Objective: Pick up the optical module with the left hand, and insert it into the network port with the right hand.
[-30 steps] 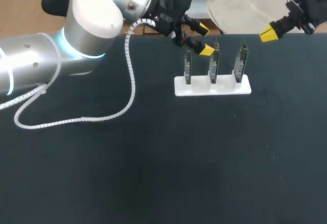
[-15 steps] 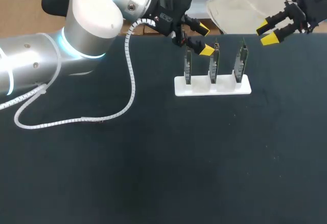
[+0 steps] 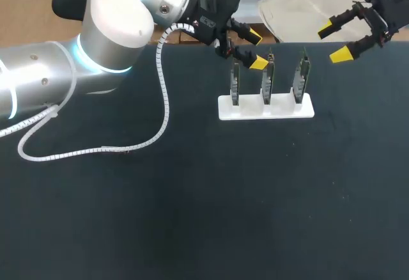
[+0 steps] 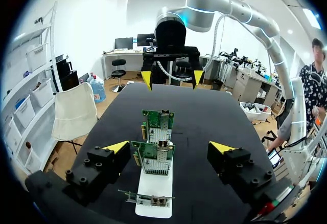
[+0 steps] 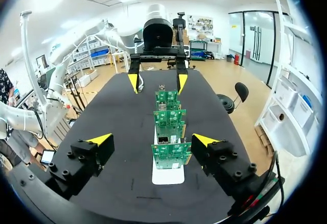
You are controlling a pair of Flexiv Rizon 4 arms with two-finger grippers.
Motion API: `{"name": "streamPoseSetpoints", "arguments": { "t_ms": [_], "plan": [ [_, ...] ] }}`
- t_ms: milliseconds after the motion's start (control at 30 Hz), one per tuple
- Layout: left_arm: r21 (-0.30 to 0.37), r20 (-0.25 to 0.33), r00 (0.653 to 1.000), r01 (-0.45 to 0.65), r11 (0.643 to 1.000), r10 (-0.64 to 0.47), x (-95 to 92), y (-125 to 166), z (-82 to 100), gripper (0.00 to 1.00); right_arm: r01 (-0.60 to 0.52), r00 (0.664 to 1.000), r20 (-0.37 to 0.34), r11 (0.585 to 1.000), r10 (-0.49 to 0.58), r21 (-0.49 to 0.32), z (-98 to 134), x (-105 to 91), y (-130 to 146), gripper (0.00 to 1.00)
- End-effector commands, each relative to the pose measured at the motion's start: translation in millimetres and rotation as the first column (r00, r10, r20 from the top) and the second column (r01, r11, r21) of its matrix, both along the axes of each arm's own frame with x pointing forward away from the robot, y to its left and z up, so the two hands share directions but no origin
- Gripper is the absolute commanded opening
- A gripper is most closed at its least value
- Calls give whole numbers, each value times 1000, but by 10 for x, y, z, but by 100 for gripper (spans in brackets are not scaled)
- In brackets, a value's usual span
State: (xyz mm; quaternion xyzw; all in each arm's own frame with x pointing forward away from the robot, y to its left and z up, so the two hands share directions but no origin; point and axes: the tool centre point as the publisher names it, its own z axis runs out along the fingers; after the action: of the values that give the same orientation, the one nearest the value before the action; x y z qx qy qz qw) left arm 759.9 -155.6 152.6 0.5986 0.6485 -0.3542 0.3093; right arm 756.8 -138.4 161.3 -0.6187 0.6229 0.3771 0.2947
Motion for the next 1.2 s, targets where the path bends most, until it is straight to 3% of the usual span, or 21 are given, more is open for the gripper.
{"name": "streamPoseSetpoints", "arguments": {
  "t_ms": [33, 267, 500, 767, 1000, 1067, 1200],
  "plan": [
    [-27, 15, 1000, 17, 1000, -16, 31, -3, 51, 100, 3, 1000, 3, 1000, -3, -1, -2, -15, 4, 100],
    [-62, 75, 997, 15, 998, -11, 93, 111, 300, 100, 3, 1000, 3, 1000, -3, -1, -2, -15, 4, 100],
    [-45, 173, 984, -31, 999, 39, 4, 508, 549, 100, 3, 1000, 3, 1000, -3, -1, -2, -15, 4, 100],
    [42, 295, 951, -105, 994, 88, -293, 1178, 787, 100, 3, 1000, 3, 1000, -3, -1, -2, -15, 4, 100],
    [63, 377, 911, -208, 976, 170, -590, 1692, 919, 100, 3, 1000, 3, 1000, -3, -1, -2, -15, 4, 100],
    [82, 390, 905, -215, 973, 167, -666, 1787, 935, 100, 3, 1000, 3, 1000, -3, -1, -2, -15, 4, 100],
    [247, 396, 911, -228, 942, 116, -902, 1945, 898, 100, 3, 1000, 3, 1000, -3, -1, -2, -15, 4, 100]
  ]
}}
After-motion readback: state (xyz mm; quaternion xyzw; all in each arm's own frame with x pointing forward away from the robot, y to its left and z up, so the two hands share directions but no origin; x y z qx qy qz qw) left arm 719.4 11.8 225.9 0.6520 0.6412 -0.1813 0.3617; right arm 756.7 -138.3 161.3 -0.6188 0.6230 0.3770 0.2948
